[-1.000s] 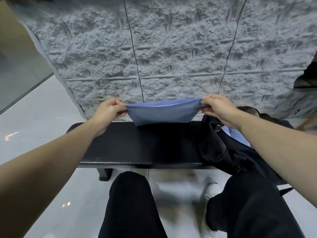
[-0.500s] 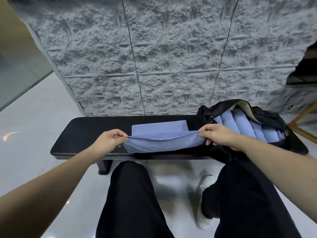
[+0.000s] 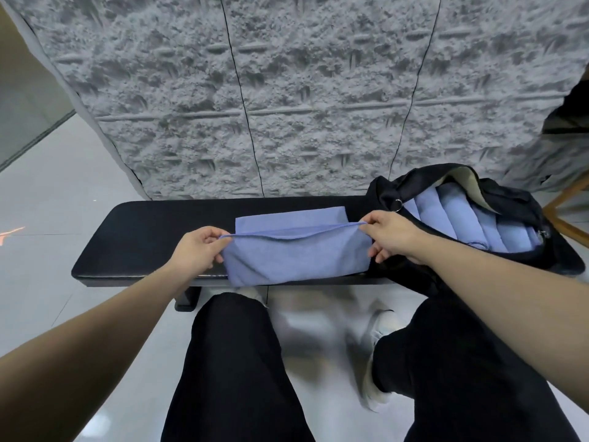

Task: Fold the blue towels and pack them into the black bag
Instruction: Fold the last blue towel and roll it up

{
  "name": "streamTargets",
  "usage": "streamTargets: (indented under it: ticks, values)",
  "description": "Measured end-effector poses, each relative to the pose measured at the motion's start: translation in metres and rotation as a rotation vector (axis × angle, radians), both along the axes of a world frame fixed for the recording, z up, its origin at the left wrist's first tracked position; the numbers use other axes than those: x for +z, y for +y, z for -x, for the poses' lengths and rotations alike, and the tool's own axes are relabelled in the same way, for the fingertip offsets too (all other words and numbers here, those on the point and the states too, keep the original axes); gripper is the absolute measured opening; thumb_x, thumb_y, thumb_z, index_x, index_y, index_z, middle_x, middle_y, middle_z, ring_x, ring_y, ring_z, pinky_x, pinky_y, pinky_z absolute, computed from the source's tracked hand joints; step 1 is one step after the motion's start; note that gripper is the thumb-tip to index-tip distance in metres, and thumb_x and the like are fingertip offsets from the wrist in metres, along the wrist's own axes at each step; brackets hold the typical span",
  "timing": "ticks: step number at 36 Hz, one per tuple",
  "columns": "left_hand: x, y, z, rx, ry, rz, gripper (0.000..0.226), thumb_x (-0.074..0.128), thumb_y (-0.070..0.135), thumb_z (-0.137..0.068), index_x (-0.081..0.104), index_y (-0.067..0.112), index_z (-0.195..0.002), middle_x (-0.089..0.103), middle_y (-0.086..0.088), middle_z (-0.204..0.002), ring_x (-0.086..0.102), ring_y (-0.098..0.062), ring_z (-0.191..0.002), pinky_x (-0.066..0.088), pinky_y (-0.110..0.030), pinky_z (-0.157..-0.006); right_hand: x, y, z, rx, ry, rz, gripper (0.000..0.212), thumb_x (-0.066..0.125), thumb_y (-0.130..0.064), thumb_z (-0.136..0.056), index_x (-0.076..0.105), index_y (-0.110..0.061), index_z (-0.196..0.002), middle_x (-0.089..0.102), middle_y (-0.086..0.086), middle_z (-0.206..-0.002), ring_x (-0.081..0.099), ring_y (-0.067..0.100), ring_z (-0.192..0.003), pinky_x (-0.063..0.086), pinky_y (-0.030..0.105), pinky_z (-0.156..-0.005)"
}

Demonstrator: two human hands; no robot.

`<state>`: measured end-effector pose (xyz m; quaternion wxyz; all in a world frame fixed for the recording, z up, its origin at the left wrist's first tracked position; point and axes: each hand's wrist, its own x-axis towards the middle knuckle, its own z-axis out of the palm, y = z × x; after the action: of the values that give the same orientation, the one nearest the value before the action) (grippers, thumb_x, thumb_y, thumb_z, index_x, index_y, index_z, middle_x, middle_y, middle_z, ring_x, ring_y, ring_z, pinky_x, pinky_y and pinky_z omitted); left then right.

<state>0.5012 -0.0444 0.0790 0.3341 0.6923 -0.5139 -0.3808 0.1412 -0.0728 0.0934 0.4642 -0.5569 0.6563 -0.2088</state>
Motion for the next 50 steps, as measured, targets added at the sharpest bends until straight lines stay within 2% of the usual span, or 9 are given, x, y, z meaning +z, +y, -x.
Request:
streamTargets:
  ticks: [14,19,25,28,30,34,37,41,50]
  values:
    - [-0.042,-0.086,0.003,0.159,0.016,0.014,0.006,0.064,0.018,-0.094,0.066,0.018,-0.088,0.06,0.001,-0.072,0.051,-0.012,-0.053,0.041,-0.017,-0.049,-0.029,-0.087,-0.034,-0.207,-0.066,-0.11,0.02,0.04,-0.011,-0.102,0.051,-0.015,-0.118,0.052,0.019,-0.111,0.063,0.023,-0.057,0.049,0.024,-0.036]
    - [-0.06,-0.107,0.002,0.169,-0.044,0.023,0.004,0.064,0.018,-0.094,0.064,0.014,-0.095,0.059,0.0,-0.069,0.052,-0.013,-0.053,0.041,-0.012,-0.043,-0.044,-0.112,-0.042,-0.205,0.029,-0.156,0.026,0.032,-0.001,-0.099,0.05,-0.014,-0.113,0.054,0.02,-0.098,0.063,0.025,-0.056,0.052,0.027,-0.036]
    - [-0.082,-0.121,0.001,0.182,-0.053,-0.013,0.007,0.064,0.021,-0.094,0.066,0.015,-0.097,0.06,0.001,-0.066,0.054,-0.012,-0.054,0.047,-0.024,-0.057,-0.059,-0.133,-0.046,-0.277,0.086,-0.253,0.027,0.036,0.0,-0.101,0.058,-0.011,-0.113,0.054,0.017,-0.077,0.059,0.026,-0.051,0.046,0.025,-0.03]
    - [-0.091,-0.125,0.003,0.19,-0.052,-0.016,0.008,0.064,0.018,-0.094,0.065,0.014,-0.1,0.06,0.002,-0.067,0.053,-0.01,-0.052,0.047,-0.023,-0.056,-0.07,-0.137,-0.043,-0.306,0.104,-0.268,0.03,0.04,-0.005,-0.103,0.059,-0.01,-0.125,0.057,0.013,-0.087,0.058,0.024,-0.048,0.043,0.024,-0.027]
    - [-0.095,-0.126,0.002,0.201,-0.054,-0.021,0.009,0.063,0.014,-0.092,0.064,0.014,-0.101,0.059,0.003,-0.069,0.053,-0.01,-0.052,0.048,-0.024,-0.057,-0.08,-0.139,-0.038,-0.273,0.139,-0.162,0.031,0.041,-0.005,-0.1,0.054,-0.016,-0.126,0.055,0.013,-0.101,0.055,0.023,-0.056,0.047,0.024,-0.033]
    - [-0.097,-0.126,-0.005,0.221,-0.09,-0.038,0.022,0.065,0.018,-0.089,0.063,0.017,-0.111,0.06,-0.001,-0.09,0.06,-0.019,-0.07,0.055,-0.036,-0.071,-0.094,-0.144,-0.034,-0.192,0.234,0.048,0.032,0.051,-0.01,-0.093,0.052,-0.016,-0.124,0.057,0.012,-0.096,0.053,0.023,-0.061,0.045,0.029,-0.053]
    - [-0.094,-0.127,-0.006,0.24,-0.039,-0.093,0.033,0.065,0.022,-0.09,0.057,0.015,-0.122,0.061,-0.001,-0.092,0.055,-0.015,-0.062,0.048,-0.029,-0.058,-0.096,-0.146,-0.037,-0.053,0.359,0.216,0.035,0.059,-0.018,-0.091,0.057,-0.017,-0.126,0.056,0.01,-0.116,0.057,0.024,-0.093,0.042,0.027,-0.076]
    - [-0.09,-0.124,-0.004,0.261,-0.015,-0.172,0.041,0.067,0.025,-0.09,0.057,0.015,-0.128,0.057,0.0,-0.081,0.048,-0.015,-0.057,0.043,-0.027,-0.053,-0.097,-0.145,-0.047,0.162,0.52,0.246,0.039,0.061,-0.03,-0.088,0.059,-0.025,-0.127,0.052,0.005,-0.135,0.039,0.029,-0.131,0.034,0.037,-0.106]
    - [-0.088,-0.124,-0.007,0.206,-0.044,-0.288,0.02,0.072,0.02,-0.085,0.069,0.012,-0.102,0.057,-0.005,-0.082,0.041,-0.016,-0.06,0.034,-0.026,-0.049,-0.091,-0.137,-0.066,0.164,0.566,0.09,0.039,0.058,-0.032,-0.088,0.055,-0.034,-0.127,0.058,-0.002,-0.123,0.043,0.026,-0.126,0.028,0.045,-0.107]
